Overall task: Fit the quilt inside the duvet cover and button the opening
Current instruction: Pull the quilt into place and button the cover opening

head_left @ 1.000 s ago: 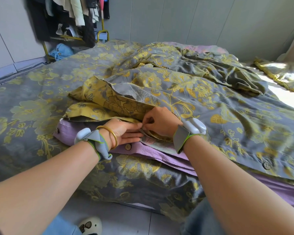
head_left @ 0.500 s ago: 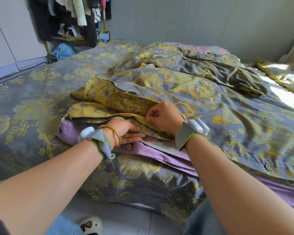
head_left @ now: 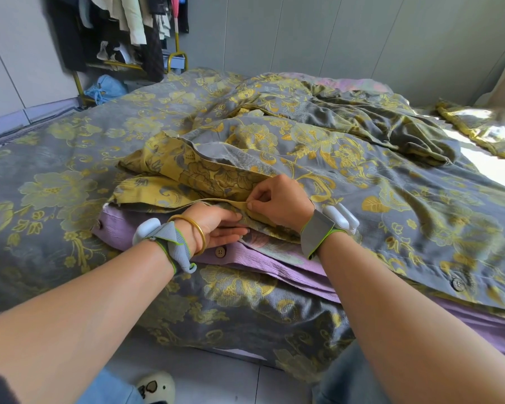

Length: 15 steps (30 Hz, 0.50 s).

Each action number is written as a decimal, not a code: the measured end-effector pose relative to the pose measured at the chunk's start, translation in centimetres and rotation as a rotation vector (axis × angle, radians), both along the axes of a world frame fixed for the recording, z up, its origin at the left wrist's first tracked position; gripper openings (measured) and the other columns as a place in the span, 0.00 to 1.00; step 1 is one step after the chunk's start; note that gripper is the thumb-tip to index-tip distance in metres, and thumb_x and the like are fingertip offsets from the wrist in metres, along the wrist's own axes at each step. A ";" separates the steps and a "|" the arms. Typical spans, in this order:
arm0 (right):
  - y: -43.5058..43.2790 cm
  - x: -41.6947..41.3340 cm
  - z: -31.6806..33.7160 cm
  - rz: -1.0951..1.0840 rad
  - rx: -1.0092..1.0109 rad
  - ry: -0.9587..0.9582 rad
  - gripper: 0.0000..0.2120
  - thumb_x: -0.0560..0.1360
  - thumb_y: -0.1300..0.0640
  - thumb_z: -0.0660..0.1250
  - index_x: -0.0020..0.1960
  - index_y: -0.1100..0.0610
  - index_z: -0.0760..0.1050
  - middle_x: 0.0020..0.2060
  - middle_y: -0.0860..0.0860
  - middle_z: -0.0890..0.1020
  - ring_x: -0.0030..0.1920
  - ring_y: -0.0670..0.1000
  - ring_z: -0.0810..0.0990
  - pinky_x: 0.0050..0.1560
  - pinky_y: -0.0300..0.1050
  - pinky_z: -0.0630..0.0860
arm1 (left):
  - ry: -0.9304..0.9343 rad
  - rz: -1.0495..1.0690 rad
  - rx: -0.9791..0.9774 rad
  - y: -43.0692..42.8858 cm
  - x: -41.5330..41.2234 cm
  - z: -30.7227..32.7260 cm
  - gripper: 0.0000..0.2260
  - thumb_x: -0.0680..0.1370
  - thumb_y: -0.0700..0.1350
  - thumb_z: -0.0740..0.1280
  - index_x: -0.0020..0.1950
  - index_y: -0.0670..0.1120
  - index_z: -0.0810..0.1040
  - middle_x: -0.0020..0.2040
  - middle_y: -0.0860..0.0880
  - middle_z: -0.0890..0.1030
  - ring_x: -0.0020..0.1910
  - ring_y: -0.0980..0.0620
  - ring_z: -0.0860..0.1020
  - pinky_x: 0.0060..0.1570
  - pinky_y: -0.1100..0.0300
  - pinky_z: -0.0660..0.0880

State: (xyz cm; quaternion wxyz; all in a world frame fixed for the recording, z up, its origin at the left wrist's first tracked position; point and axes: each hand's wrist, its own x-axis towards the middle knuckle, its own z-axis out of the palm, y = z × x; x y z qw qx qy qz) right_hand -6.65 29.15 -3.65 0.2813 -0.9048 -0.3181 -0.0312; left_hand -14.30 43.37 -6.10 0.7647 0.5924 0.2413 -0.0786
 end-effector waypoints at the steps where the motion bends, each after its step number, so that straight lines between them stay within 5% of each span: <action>1: 0.0 -0.1 -0.1 0.003 0.005 0.009 0.03 0.70 0.52 0.74 0.42 0.50 0.84 0.29 0.40 0.78 0.34 0.43 0.77 0.33 0.34 0.68 | -0.009 0.005 0.000 -0.1 0.0 0.0 0.05 0.77 0.36 0.66 0.41 0.40 0.75 0.27 0.46 0.82 0.26 0.54 0.82 0.27 0.64 0.79; 6: -0.1 0.5 0.6 -0.029 0.017 0.011 0.03 0.68 0.53 0.76 0.40 0.49 0.83 0.34 0.45 0.81 0.39 0.47 0.80 0.39 0.40 0.75 | -0.119 0.033 0.000 -0.3 0.3 0.3 0.03 0.76 0.36 0.67 0.42 0.40 0.76 0.28 0.46 0.83 0.28 0.54 0.82 0.24 0.66 0.77; 11: -1.0 2.0 2.2 -0.050 0.157 0.191 0.05 0.70 0.53 0.76 0.42 0.52 0.83 0.32 0.46 0.80 0.32 0.42 0.75 0.32 0.30 0.71 | -0.211 0.011 -0.018 -0.8 1.1 1.5 0.03 0.77 0.37 0.66 0.43 0.42 0.77 0.29 0.48 0.83 0.29 0.56 0.83 0.25 0.68 0.76; 15: -1.0 2.6 2.0 -0.125 0.186 0.281 0.10 0.69 0.52 0.77 0.46 0.57 0.84 0.34 0.49 0.79 0.34 0.45 0.74 0.38 0.38 0.72 | -0.257 -0.013 0.077 -1.0 1.8 1.7 0.02 0.77 0.37 0.66 0.44 0.42 0.77 0.29 0.49 0.83 0.28 0.56 0.82 0.26 0.67 0.77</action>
